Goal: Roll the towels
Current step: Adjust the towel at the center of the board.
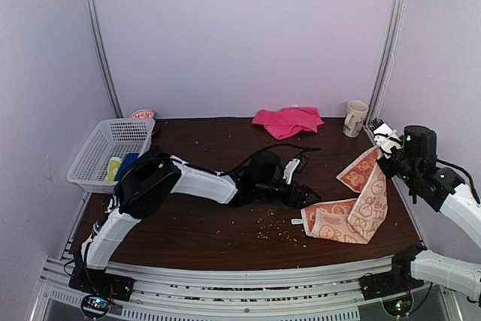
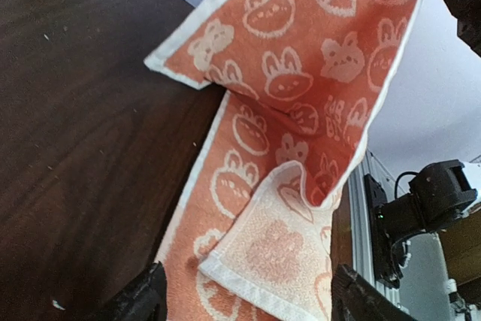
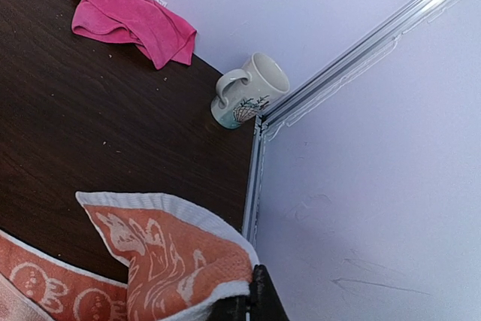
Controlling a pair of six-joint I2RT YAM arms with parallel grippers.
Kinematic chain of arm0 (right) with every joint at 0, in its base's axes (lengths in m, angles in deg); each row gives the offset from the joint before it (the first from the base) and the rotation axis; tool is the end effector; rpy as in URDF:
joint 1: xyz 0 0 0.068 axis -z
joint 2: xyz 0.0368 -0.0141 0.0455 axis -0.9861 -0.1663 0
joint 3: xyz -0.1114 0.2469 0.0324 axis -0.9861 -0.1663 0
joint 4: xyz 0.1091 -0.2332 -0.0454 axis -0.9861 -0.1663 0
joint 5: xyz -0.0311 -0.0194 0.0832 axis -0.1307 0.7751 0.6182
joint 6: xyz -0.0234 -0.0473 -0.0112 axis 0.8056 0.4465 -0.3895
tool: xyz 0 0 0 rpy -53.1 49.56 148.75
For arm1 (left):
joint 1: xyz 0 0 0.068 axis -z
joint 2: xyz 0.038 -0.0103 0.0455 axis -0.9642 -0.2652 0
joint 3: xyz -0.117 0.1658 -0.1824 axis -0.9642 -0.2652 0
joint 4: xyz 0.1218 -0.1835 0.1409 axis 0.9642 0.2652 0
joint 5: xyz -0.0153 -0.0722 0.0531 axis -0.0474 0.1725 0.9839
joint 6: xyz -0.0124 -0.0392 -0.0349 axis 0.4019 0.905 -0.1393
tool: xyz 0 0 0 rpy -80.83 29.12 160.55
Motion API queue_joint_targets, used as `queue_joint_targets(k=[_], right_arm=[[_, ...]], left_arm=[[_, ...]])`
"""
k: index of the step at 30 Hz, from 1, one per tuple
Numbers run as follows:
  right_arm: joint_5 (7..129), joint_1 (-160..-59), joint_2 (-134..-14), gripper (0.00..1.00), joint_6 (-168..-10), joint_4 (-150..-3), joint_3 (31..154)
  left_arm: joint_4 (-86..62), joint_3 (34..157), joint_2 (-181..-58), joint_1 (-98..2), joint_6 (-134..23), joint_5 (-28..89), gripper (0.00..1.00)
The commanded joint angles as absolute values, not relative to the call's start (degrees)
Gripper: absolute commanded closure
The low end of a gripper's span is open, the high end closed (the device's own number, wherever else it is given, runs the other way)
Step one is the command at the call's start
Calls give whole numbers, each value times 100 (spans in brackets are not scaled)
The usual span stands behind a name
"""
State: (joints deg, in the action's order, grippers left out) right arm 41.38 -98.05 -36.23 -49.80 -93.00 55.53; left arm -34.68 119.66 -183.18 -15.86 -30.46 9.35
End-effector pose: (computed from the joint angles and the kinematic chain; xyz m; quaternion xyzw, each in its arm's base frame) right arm 0.1721 0.0426 0.2934 -0.2616 0.7797 -0.2056 0.5305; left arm 0.2648 -0.4706 0.1272 0.2968 0.7418 -0.5568 0.2273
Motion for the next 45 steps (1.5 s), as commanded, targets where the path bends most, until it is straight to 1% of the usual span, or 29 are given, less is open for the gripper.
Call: queue_joint_targets(k=[1, 10, 16, 20, 26, 34, 37, 45], right_arm=[[4216, -9768, -3502, 100, -5192, -8991, 5372], [4176, -9766, -3437, 100, -5222, -8848, 5248], [4176, -9770, -3383, 100, -5223, -8825, 5223], [4219, -9763, -3355, 100, -5232, -8824, 5205], [4271, -9773, -3346, 100, -5245, -8833, 5205], [4318, -9769, -3355, 100, -5249, -8835, 5186], [4316, -9772, -3348, 100, -5247, -8834, 5186], [4333, -9772, -3346, 100, -5240, -8835, 5169]], left_arm=[[-4001, 12278, -18526, -1519, -2194, 147, 25], [-3368, 12469, -18654, -1292, -2096, 170, 27], [-2673, 12419, -18558, -1209, -2242, 581, 27], [-2620, 12093, -18295, -1200, -2320, 1000, 27], [-2544, 11981, -18091, -1161, -2462, 1427, 27], [-2361, 11945, -18072, -1160, -2439, 1493, 28], [-2371, 12093, -18203, -1152, -2366, 1282, 30], [-2647, 12304, -18461, -1121, -2166, 869, 39]])
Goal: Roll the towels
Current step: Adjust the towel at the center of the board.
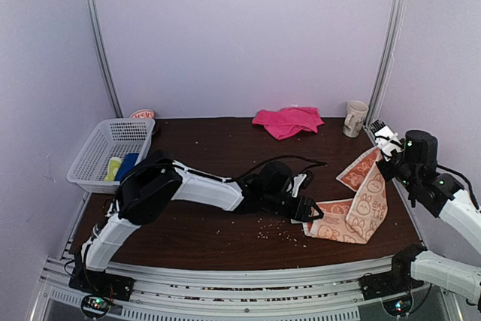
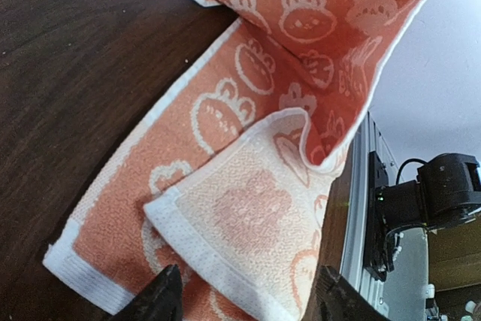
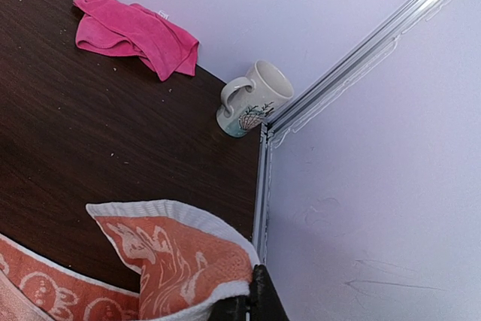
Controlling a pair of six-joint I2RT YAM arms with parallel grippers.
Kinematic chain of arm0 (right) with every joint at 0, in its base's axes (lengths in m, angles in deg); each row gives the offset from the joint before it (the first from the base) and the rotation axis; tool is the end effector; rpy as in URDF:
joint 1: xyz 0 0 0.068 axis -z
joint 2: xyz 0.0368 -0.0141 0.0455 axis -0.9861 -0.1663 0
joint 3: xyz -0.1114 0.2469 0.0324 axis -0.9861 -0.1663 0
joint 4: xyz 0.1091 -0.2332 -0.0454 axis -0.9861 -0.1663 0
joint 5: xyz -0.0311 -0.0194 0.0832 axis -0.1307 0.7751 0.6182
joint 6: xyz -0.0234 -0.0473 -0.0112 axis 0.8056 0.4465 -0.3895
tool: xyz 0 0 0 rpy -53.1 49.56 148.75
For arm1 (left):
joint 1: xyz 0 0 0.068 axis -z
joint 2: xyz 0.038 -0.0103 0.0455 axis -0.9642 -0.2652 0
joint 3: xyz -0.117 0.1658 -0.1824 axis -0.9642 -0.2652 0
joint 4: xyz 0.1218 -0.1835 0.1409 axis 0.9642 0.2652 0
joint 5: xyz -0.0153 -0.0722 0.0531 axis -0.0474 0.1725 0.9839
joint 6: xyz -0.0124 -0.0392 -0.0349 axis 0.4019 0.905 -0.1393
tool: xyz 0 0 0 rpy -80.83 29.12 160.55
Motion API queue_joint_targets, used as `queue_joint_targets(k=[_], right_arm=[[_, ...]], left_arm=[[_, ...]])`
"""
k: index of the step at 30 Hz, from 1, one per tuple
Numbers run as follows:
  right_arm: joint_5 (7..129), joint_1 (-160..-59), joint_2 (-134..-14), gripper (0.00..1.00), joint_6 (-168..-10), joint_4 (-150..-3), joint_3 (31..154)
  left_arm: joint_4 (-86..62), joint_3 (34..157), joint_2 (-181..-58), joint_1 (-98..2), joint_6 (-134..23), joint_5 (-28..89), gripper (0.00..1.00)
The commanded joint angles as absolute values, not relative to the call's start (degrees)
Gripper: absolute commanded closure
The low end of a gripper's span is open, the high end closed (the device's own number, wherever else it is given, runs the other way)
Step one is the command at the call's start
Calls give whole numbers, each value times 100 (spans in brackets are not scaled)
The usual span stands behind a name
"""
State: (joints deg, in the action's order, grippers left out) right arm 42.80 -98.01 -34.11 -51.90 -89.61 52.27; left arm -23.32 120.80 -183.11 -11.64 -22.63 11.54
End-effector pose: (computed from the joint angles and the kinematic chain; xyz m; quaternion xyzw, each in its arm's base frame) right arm 0.1680 0.0420 0.2851 -0.2472 0.7740 -0.1862 0.5524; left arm 0.2285 -0.4842 0.1148 0.2535 0.8056 -0.5196 0.1295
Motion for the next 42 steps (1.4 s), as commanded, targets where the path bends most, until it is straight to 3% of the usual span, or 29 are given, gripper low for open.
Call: queue_joint_targets(k=[1, 15, 19, 32, 42], right_arm=[[4338, -9774, -3346, 100, -5241, -8833, 5167], [4360, -9774, -3267, 100, -5240, -8828, 5168], [4363, -9774, -3266, 100, -5232, -8824, 5156], [4360, -9774, -3267, 100, -5216, -8816, 5157], [4369, -9771, -3234, 100, -5206, -8798, 5159]], left_arm=[[-2638, 12354, -18504, -1115, -2153, 823, 39], [-2154, 12020, -18088, -1020, -2390, 1847, 41], [-2120, 11996, -18082, -985, -2364, 1726, 42], [-2539, 12108, -18392, -975, -2005, 1193, 65], [-2531, 12164, -18589, -967, -1825, 1066, 63]])
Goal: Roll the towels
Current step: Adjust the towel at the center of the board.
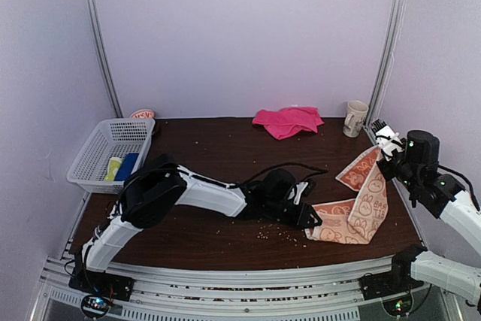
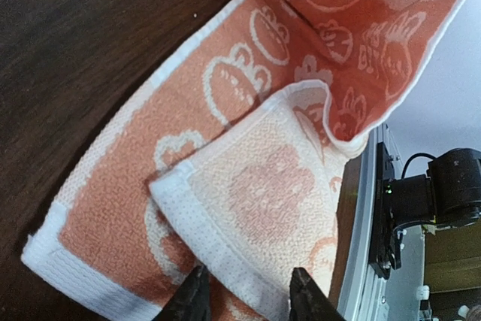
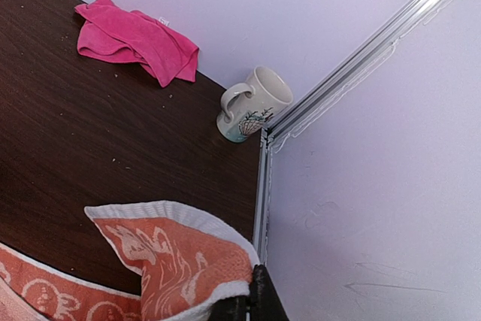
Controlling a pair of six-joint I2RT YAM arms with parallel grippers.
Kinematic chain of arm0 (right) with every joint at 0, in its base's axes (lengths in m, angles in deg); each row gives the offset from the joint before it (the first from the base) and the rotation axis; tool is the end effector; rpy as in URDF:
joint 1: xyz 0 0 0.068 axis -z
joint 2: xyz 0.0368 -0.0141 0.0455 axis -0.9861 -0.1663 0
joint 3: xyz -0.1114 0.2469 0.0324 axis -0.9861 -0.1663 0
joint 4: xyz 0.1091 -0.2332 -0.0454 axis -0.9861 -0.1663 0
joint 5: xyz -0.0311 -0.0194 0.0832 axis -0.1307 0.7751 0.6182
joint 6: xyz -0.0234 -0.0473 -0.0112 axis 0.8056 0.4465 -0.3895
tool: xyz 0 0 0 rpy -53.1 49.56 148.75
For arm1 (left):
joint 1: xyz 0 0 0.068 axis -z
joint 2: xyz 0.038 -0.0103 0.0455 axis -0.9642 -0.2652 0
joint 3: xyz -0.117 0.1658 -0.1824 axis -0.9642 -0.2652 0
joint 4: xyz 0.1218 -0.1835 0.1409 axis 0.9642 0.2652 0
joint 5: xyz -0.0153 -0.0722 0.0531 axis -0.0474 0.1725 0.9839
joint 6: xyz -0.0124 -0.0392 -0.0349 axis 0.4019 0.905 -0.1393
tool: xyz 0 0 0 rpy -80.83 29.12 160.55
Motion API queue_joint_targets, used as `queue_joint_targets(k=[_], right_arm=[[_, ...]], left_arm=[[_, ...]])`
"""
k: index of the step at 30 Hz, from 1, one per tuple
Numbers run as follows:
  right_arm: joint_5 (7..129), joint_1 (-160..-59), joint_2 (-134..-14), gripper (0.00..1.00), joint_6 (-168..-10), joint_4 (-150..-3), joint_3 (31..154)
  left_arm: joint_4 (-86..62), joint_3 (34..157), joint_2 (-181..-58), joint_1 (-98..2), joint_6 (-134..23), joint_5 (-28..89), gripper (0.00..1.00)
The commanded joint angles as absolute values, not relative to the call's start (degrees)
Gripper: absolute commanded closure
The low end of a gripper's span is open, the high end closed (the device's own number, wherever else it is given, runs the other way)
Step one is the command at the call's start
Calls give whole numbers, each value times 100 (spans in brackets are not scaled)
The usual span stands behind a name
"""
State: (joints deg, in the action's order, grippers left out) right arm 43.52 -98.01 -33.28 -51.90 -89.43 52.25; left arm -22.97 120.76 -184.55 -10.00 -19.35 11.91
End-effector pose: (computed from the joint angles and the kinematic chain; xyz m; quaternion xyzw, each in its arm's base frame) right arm 0.1657 0.0418 0.2874 -0.2478 0.7692 -0.1812 0.5605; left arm 0.2145 -0.4900 0.1010 0.2384 0.8182 -0.5134 0.1005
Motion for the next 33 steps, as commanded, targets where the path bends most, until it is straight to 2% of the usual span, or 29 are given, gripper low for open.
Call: queue_joint_targets(k=[1, 4, 7, 13, 20, 27, 33], right_arm=[[4373, -9773, -3232, 100, -5206, -8798, 5151], [4365, -9774, -3238, 100, -5197, -8789, 5145], [4365, -9773, -3232, 100, -5178, -8776, 5131], [4419, -9770, -3383, 100, -5214, -8786, 5243], [4785, -9773, -3933, 100, -5478, -9031, 5827], [6398, -9863, -4573, 100, -5753, -9294, 6401], [6699, -10140, -5461, 100, -6084, -9587, 6901]], left_arm=[[-2579, 12140, -18600, -959, -1773, 1050, 63], [-2776, 12097, -18609, -957, -1726, 1057, 77], [-3166, 12000, -18608, -951, -1620, 1039, 100], [-3998, 11607, -18383, -1010, -1658, 1169, 100], [-3934, 10543, -17241, -1099, -2809, 2387, 100], [-4078, 9468, -16494, -1090, -3188, 2966, 100], [-3636, 8389, -15552, -1099, -3865, 4206, 100]])
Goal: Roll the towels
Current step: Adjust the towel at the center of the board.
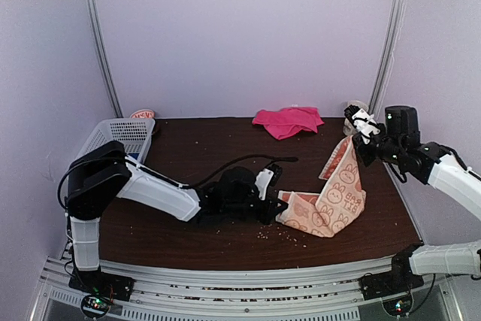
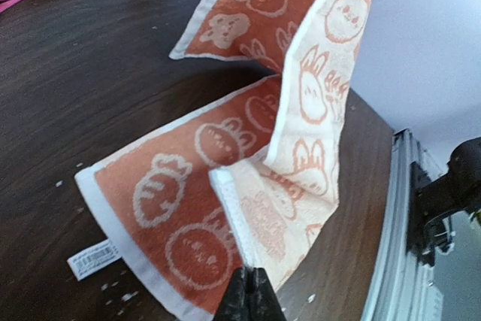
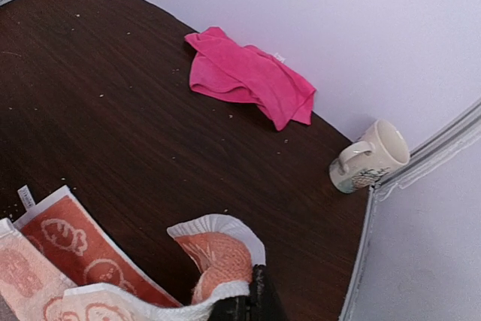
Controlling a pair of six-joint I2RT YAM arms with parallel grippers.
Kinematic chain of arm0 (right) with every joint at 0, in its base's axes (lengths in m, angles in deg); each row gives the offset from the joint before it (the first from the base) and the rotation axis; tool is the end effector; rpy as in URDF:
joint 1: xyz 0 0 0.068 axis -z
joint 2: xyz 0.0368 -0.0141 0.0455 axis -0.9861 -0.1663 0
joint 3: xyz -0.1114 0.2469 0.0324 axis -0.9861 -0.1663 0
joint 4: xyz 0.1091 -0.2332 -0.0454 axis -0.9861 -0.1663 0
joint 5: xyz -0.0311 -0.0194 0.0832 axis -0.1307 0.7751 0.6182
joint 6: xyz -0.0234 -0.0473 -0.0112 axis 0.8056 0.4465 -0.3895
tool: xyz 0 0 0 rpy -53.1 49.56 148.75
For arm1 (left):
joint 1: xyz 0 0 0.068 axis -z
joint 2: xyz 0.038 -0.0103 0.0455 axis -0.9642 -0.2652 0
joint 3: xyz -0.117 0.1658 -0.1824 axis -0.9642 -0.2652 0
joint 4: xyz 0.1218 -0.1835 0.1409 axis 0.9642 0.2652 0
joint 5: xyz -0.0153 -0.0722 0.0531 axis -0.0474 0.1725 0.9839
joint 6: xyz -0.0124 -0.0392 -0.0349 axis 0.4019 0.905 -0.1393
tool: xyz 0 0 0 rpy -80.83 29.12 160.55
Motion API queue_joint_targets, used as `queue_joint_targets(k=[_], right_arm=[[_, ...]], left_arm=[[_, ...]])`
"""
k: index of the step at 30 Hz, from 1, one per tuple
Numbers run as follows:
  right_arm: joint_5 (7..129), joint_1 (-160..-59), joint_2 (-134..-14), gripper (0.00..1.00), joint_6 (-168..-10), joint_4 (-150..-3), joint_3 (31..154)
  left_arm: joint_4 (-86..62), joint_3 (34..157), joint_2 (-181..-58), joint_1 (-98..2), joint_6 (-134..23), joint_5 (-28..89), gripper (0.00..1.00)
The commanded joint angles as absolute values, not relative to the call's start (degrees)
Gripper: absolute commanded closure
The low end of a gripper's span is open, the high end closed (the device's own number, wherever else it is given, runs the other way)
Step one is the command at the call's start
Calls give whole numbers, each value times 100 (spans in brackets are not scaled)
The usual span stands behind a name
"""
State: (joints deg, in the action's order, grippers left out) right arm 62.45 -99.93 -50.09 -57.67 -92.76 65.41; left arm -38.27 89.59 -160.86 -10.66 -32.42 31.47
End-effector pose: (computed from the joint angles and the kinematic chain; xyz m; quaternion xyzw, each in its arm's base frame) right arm 0.2134 0.0770 0.3095 -0.3259 0.7809 -0.0070 0.5328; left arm 0.1898 -0.3992 0.1533 0.2447 0.7946 -0.4543 0.3199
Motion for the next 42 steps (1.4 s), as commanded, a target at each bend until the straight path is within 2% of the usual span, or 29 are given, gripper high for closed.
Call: queue_joint_targets(k=[1, 6, 14, 20, 26, 28, 30, 34, 39, 42], right_arm=[[6654, -10169, -5593, 100, -6100, -9677, 7003], [6398, -10222, -6054, 100, -6110, -10035, 7198], [6067, -10274, -6430, 100, -5902, -10361, 6936], [5986, -10279, -6342, 100, -5765, -10262, 6731], [6021, -10324, -6318, 100, -5662, -10222, 6648], [6021, -10348, -6303, 100, -5646, -10197, 6631], [6013, -10366, -6298, 100, -5645, -10182, 6620], [6005, -10396, -6299, 100, -5645, -10163, 6595], [5950, -10431, -6308, 100, -5636, -10120, 6568], [5935, -10452, -6317, 100, -5635, -10110, 6559]], left_arm=[[-3501, 8200, -15378, -1099, -3957, 4437, 100], [-3285, 7331, -14588, -1099, -4167, 5119, 100], [-3752, 7006, -14905, -1103, -4287, 3594, 100], [-3850, 6872, -14907, -1205, -4425, 2699, 74], [-3781, 6805, -14829, -1363, -4501, 2863, 54], [-3699, 6887, -14873, -1409, -4598, 2968, 43], [-3625, 7008, -14934, -1476, -4692, 3008, 37], [-3651, 7169, -15012, -1666, -4776, 2866, 28], [-4239, 7096, -14965, -2022, -4604, 2054, 22], [-4234, 7295, -15049, -2081, -4642, 1726, 21]])
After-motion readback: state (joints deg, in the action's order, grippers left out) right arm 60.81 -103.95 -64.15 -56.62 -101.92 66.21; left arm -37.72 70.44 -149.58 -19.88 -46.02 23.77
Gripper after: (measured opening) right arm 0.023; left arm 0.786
